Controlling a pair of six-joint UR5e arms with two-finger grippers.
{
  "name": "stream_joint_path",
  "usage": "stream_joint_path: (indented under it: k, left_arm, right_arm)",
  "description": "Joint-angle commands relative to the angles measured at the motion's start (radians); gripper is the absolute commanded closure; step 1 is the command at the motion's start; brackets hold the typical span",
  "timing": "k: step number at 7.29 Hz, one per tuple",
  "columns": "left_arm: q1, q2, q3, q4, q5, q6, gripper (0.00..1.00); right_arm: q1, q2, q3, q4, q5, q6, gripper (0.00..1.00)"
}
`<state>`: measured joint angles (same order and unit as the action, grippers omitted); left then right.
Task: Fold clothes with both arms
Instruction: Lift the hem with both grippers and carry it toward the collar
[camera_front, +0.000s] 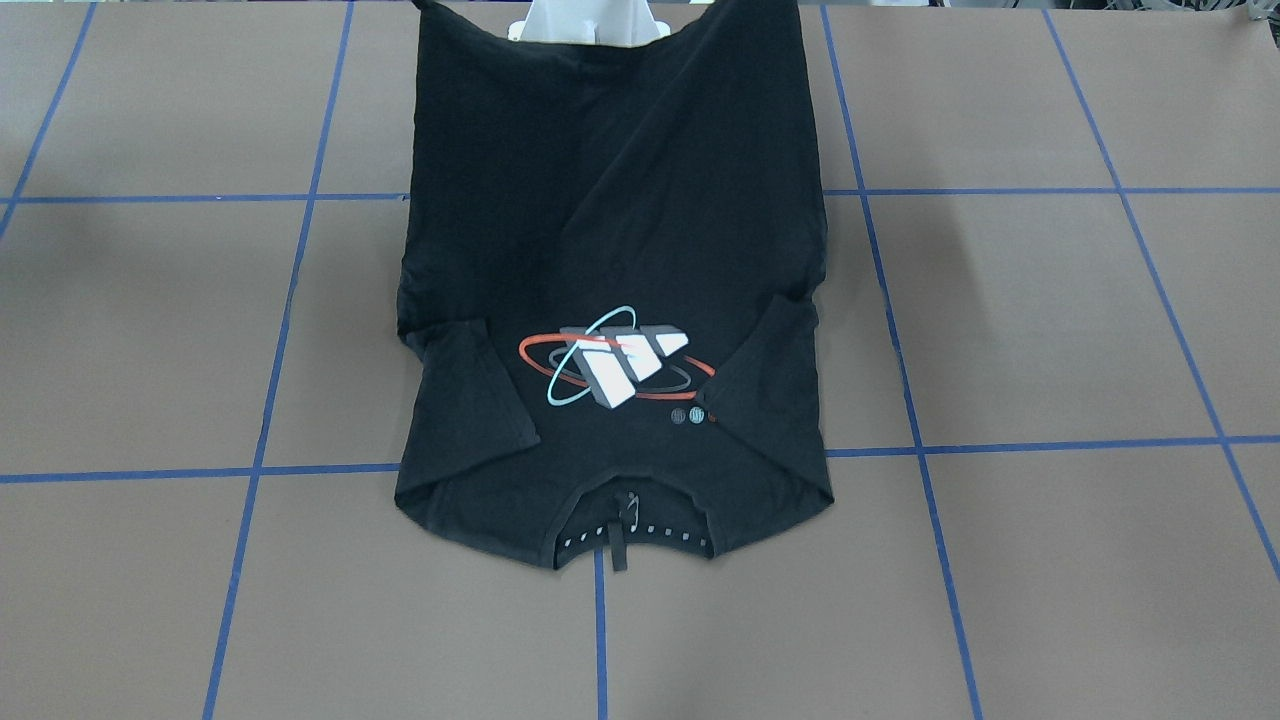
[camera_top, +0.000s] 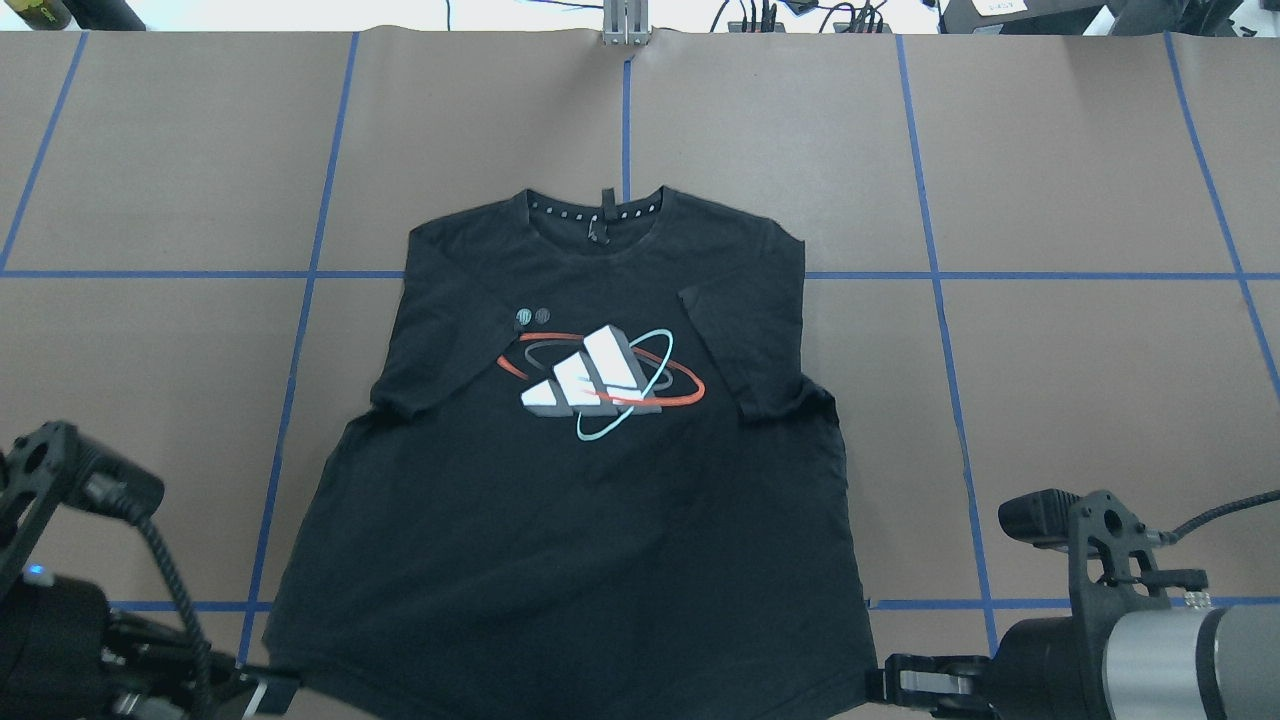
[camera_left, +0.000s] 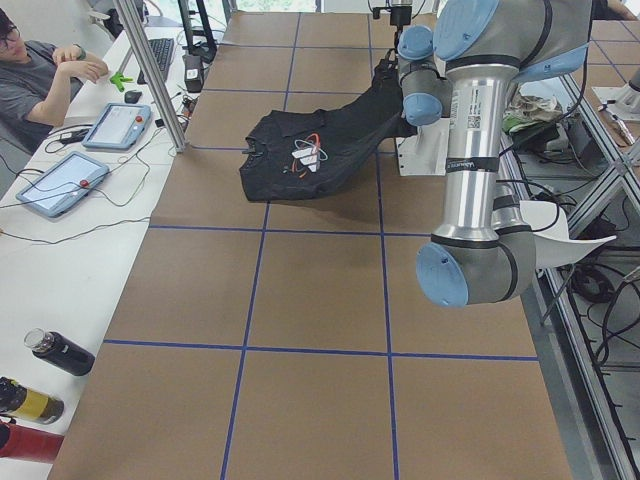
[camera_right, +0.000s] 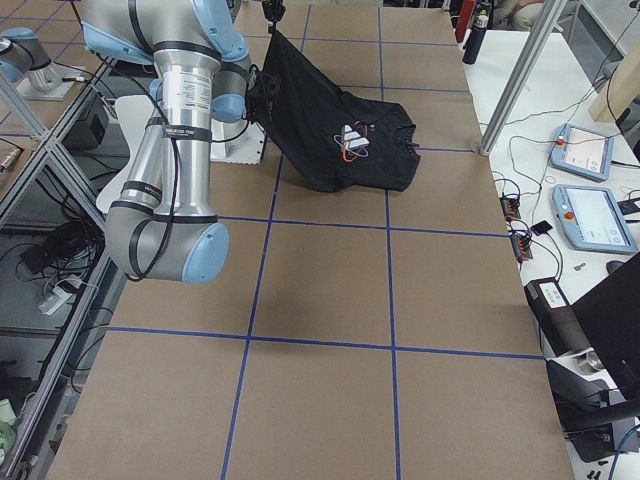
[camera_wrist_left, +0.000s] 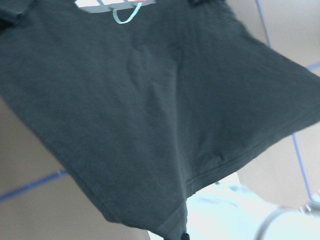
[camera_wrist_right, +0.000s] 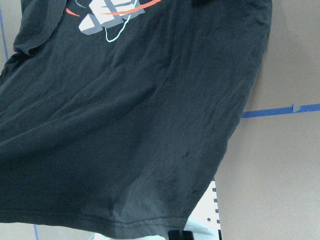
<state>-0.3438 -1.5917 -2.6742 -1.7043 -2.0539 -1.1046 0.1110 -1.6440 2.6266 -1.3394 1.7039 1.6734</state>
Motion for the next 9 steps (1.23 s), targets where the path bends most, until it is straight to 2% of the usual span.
stream_joint_path:
  k: [1,3,4,5,6,7,9]
  left_arm:
    - [0.019,-0.008,0.019,0.000,0.039,-0.037,1.00]
    - [-0.027,-0.136,0.220,0.002,0.223,-0.038,1.00]
    - [-0.119,-0.175,0.300,0.000,0.265,-0.032,1.00]
    - [-0.191,-0.189,0.333,-0.001,0.291,-0.026,1.00]
    - [-0.245,-0.195,0.344,-0.001,0.300,-0.028,1.00]
    - [-0.285,-0.217,0.371,-0.001,0.323,-0.028,1.00]
    - [-0.322,-0.293,0.521,-0.009,0.398,-0.024,1.00]
  right_arm:
    - [0.089,0.004,0.004,-0.064,-0.007,-0.001,1.00]
    - [0.273,0.077,-0.096,-0.081,-0.020,-0.094,1.00]
    - [0.354,0.135,-0.190,-0.083,-0.024,-0.098,1.00]
    - [0.416,0.182,-0.267,-0.083,-0.044,-0.107,1.00]
    - [0.438,0.244,-0.339,-0.083,-0.088,-0.128,1.00]
    - [0.446,0.272,-0.373,-0.084,-0.130,-0.129,1.00]
    - [0.469,0.359,-0.471,-0.084,-0.206,-0.130,1.00]
